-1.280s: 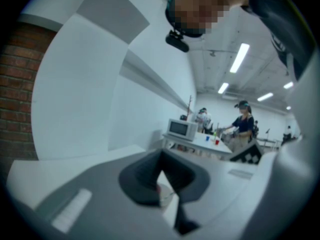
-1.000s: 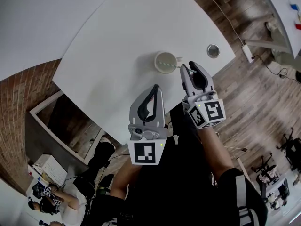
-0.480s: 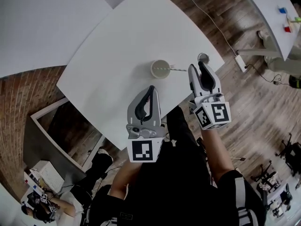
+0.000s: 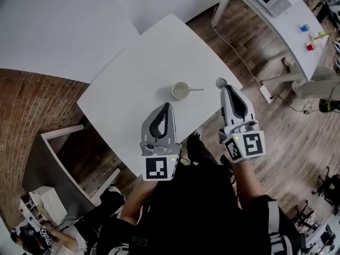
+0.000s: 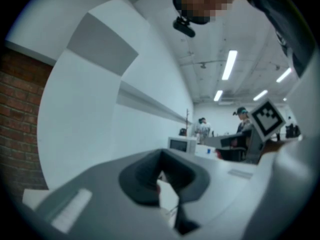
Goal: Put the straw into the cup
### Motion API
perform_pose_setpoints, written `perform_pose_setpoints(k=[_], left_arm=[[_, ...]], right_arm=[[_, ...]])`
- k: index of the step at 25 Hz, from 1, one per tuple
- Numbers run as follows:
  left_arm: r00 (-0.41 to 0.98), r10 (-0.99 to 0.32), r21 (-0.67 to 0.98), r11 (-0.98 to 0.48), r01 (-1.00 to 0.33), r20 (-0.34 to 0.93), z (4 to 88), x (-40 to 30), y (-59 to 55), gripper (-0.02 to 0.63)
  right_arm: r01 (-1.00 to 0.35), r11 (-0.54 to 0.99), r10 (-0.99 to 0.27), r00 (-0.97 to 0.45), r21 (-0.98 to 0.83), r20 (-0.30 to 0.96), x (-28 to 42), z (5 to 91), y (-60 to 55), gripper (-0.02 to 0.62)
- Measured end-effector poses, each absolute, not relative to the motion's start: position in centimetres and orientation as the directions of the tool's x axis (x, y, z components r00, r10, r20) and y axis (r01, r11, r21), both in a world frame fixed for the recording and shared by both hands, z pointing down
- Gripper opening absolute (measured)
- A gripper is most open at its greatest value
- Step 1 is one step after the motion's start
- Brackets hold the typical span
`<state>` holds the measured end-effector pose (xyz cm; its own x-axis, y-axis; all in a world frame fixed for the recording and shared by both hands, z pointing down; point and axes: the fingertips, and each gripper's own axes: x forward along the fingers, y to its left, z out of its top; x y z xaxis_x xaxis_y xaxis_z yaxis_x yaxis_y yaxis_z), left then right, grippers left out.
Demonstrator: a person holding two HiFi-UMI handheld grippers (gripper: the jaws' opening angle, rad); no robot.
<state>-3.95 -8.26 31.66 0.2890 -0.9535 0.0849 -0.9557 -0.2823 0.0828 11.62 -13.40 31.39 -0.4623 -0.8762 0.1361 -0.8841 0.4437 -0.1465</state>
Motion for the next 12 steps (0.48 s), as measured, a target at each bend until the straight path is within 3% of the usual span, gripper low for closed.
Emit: perform_pose_setpoints(k=[12], left_arm=[[0.267, -0.962, 0.091, -0.261, -0.961, 0.056, 29.1, -2.9, -3.6, 0.003]], right_arm=[[-0.841, 0.498, -0.840, -0.529, -0.212, 0.123, 10.0, 30.3, -5.8, 0.008]])
